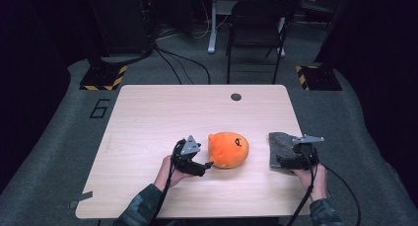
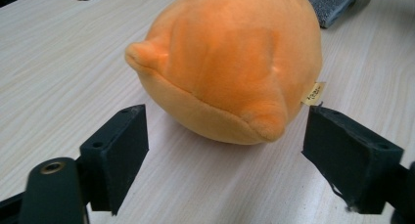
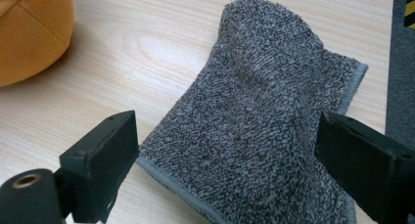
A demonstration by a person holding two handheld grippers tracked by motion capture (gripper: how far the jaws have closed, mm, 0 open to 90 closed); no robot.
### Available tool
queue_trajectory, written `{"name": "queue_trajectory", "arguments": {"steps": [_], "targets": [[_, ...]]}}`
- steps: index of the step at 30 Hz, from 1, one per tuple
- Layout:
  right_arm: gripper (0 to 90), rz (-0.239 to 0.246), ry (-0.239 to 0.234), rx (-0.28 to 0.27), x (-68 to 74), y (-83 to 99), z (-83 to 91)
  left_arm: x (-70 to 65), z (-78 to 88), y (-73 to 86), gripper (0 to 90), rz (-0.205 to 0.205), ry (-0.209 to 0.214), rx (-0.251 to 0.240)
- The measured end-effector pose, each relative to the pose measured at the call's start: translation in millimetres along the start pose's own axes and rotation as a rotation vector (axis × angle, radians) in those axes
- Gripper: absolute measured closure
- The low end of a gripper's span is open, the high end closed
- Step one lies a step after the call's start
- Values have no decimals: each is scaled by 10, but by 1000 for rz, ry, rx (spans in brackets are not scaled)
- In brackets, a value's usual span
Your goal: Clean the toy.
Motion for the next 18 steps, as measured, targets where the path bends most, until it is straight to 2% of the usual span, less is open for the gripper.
{"name": "queue_trajectory", "arguments": {"steps": [7, 9, 11, 14, 18], "targets": [[81, 0, 21, -3, -35, -58, -29, -108, -87, 49, 249, -32, -32, 5], [78, -19, 23, -10, -55, -102, -47, -131, -105, 62, 331, -37, -29, 8], [77, -15, 29, -15, -78, -141, -84, -148, -124, 73, 394, -41, -35, 13], [71, -33, 45, 15, -96, -183, -192, -155, -137, 89, 476, -26, -30, 2], [65, -28, 76, 66, -162, -195, -402, -164, -144, 100, 571, -24, -27, -4]]}}
Point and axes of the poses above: each handheld gripper's, and its own axes: z roughly backward along the jaws, y roughly out of its underside, x roughly to its left, the point moved 3 cm from there along -z, roughly forward along the jaws, and after that the axes turned 3 degrees about -y, right-handed, at the moved point
